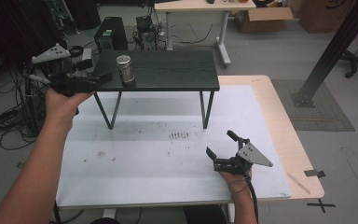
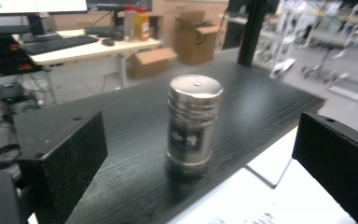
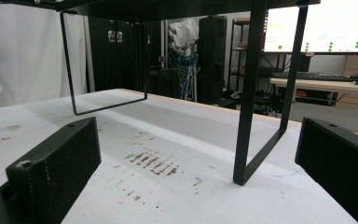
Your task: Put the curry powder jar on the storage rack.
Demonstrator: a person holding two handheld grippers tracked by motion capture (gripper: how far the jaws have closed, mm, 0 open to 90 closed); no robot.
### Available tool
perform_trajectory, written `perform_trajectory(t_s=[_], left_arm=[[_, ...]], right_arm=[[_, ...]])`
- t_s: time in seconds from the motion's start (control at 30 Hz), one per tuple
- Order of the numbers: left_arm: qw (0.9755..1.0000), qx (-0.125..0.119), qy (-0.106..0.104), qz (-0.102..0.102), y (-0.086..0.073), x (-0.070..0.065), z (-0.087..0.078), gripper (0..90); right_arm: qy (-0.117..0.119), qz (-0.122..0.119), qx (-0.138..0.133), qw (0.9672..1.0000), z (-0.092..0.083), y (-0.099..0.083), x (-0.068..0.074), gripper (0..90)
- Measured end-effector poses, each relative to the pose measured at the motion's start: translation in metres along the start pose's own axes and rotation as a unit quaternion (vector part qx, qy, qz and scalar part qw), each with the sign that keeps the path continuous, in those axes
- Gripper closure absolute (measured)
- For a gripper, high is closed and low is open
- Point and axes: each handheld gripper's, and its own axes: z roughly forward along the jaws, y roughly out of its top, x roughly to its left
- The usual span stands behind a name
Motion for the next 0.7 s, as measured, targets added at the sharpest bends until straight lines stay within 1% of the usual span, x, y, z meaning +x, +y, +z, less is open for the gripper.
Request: perform_trajectory(t_s=[0.17,0.23,0.27,0.33,0.37,0.4,0.5,0.57,0.7], left_arm=[[1.0,-0.009,0.001,0.001,-0.009,0.001,-0.01,0.3],[0.9999,-0.01,0.003,0.003,-0.011,0.0,-0.011,0.3],[0.9999,-0.012,0.003,0.003,-0.015,0.0,-0.013,0.3],[0.9999,-0.009,-0.003,0.005,-0.02,-0.002,-0.015,0.3],[0.9999,-0.009,-0.003,0.005,-0.02,-0.002,-0.015,0.3],[0.9999,-0.006,-0.004,0.011,-0.024,-0.003,-0.016,0.2],[0.9998,-0.006,-0.011,0.014,-0.032,-0.007,-0.017,0.2],[0.9998,-0.003,-0.009,0.019,-0.035,-0.008,-0.018,0.2],[0.9996,-0.004,-0.015,0.025,-0.047,-0.012,-0.02,0.3]], right_arm=[[0.0,0.0,0.0,1.0,0.0,0.0,0.0,0.0],[0.0,0.001,0.0,1.0,0.0,0.0,0.0,0.0],[0.0,0.0,0.0,1.0,0.0,0.0,0.0,0.0],[0.0,0.001,0.0,1.0,0.0,0.0,0.0,0.0],[0.0,0.001,0.0,1.0,0.0,0.0,0.0,0.0],[0.0,0.002,-0.001,1.0,0.0,0.0,0.0,0.0],[0.0,0.001,0.0,1.0,0.0,0.0,0.0,0.0],[0.0,0.0,0.0,1.0,0.0,0.0,0.0,0.0],[0.0,0.0,-0.001,1.0,0.0,0.0,0.0,0.0]])
